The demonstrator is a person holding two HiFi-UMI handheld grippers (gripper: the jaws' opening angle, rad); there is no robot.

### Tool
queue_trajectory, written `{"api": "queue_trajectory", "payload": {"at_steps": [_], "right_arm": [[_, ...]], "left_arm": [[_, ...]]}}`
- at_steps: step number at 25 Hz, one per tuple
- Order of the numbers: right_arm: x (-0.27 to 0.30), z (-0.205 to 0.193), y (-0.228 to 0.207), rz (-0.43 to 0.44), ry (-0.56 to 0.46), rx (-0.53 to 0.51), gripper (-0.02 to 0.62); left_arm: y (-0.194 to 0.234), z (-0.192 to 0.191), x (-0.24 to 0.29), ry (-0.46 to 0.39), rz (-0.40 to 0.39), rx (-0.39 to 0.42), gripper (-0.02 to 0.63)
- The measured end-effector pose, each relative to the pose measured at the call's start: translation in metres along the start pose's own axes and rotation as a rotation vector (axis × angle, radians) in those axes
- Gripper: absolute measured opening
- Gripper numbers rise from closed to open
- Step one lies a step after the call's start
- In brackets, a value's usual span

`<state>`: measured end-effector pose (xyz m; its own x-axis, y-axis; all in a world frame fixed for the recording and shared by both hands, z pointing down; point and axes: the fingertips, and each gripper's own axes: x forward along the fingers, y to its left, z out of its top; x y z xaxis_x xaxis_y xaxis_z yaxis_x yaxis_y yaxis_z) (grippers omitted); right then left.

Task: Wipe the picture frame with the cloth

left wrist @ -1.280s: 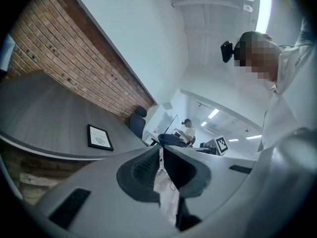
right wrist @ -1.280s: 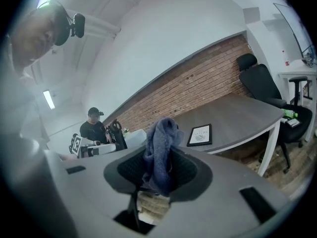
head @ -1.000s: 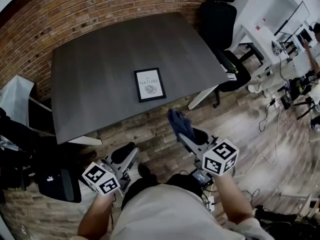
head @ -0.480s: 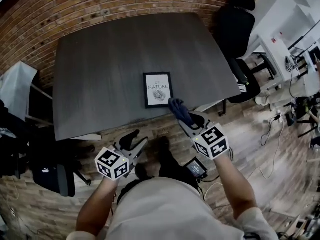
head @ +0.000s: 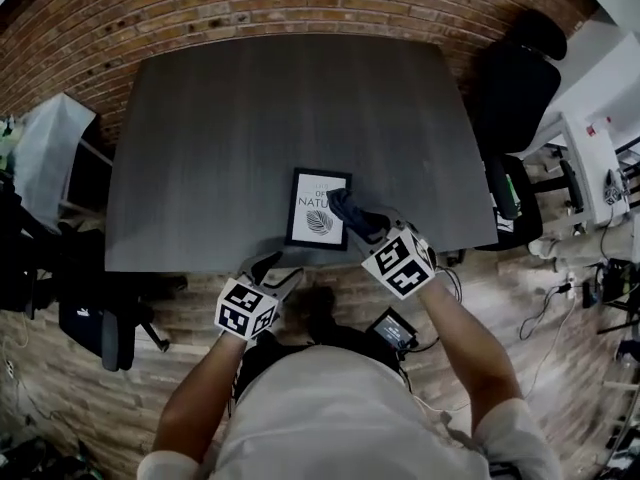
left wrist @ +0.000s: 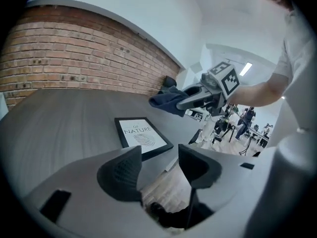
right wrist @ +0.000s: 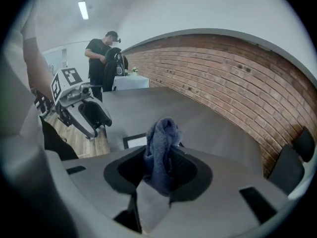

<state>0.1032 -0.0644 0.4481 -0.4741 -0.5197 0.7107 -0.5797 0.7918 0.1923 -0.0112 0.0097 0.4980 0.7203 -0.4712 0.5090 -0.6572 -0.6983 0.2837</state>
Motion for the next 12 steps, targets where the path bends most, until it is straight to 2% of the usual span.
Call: {"api": "queue_trajectory", "payload": {"at_steps": [5,9,12], "right_arm": [[0.041,-0.013,-0.028,0.03,0.059,-0.14,0.132],[0.071,-0.008,-0.035,0.053,0.075,-0.203,0.132],[0.095,0.002,-0.042,0.048,0.094,-0.291,0.132]], "left_arm": [[0.016,-0.009,0.034,0.093,0.08,0.059,0.264],[0.026,-0.024,0.047,0.161,0.097,0.099,0.27],[0.034,-0.031,0.056,0.205,0.097,0.134,0.27]]}}
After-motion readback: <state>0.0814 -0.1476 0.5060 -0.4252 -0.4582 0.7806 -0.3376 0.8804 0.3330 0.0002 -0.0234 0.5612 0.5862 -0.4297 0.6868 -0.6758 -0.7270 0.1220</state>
